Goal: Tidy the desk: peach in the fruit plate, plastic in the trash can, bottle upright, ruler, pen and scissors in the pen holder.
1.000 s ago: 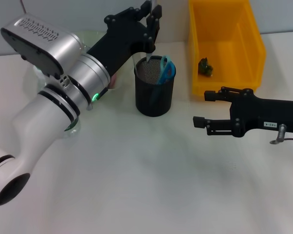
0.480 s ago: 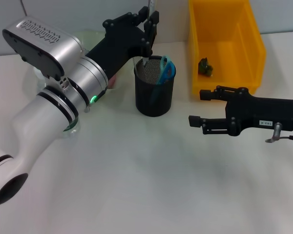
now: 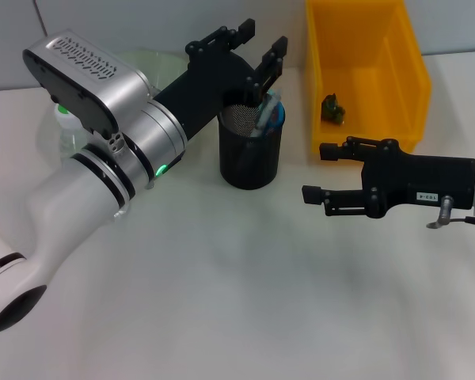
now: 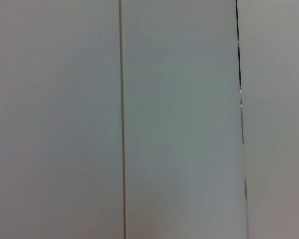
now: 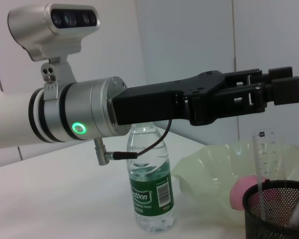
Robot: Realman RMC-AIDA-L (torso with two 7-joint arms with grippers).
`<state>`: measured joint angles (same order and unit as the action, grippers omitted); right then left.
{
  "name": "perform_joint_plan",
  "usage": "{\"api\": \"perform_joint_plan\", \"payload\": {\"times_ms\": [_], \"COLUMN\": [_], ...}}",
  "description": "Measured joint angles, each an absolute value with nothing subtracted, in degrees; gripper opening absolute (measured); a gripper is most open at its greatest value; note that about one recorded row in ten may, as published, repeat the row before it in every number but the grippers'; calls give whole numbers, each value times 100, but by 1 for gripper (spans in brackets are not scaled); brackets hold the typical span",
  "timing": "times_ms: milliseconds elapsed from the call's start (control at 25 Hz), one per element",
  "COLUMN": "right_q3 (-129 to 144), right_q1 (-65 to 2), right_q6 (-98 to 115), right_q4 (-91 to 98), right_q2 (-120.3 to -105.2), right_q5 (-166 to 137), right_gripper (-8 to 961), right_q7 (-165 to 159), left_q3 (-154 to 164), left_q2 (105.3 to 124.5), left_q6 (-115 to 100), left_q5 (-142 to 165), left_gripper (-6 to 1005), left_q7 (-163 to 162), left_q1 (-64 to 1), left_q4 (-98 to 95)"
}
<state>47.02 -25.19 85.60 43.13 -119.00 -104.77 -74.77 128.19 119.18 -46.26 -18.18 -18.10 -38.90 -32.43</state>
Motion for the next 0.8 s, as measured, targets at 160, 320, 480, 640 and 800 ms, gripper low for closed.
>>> {"api": "perform_joint_plan", "payload": {"times_ms": [160, 320, 480, 640, 800], "right_q3": [4702, 4702, 4703, 4684, 4632], "right_q1": [-2521, -2509, -2509, -2495, -2367], "right_q6": [8562, 8600, 8614, 8619, 8664], "right_q4": [4315, 4329, 4358, 4377, 4502], "right_q2": [-11900, -11900, -11886, -11856, -11791], "right_q5": [-10477, -10477, -10477, -10477, -10457], "right_gripper": [831, 831, 832, 832, 831], "right_q7": [-7477, -7483, -7543, -7601, -7726], "left_q3": [12819, 12615, 12099, 11650, 11314], "left_q2": [11891, 11810, 11752, 11737, 11619], "left_q6": [-4673, -4678, -4722, -4900, -5126], "left_q5": [-1771, -989, 388, 1497, 2539], "left_gripper": [478, 667, 730, 793, 793], "left_q7": [-1815, -2024, -2764, -3214, -3785], "left_q1": [-3775, -3395, -2838, -2217, -1488], "left_q4": [-3396, -3845, -4314, -4778, -5295]}}
